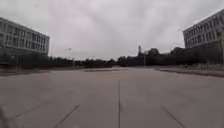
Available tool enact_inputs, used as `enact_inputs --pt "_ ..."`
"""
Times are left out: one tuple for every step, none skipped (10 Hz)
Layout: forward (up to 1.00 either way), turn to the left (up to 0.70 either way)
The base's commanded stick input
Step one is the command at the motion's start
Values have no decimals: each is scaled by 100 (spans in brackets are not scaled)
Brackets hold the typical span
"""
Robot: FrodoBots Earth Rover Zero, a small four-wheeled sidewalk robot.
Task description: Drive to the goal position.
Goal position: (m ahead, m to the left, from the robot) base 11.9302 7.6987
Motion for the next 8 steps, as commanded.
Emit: enact_inputs --pt "0 0" --pt "0 0" --pt "0 0" --pt "0 0" --pt "0 0" --pt "0 0" --pt "0 0" --pt "0 0"
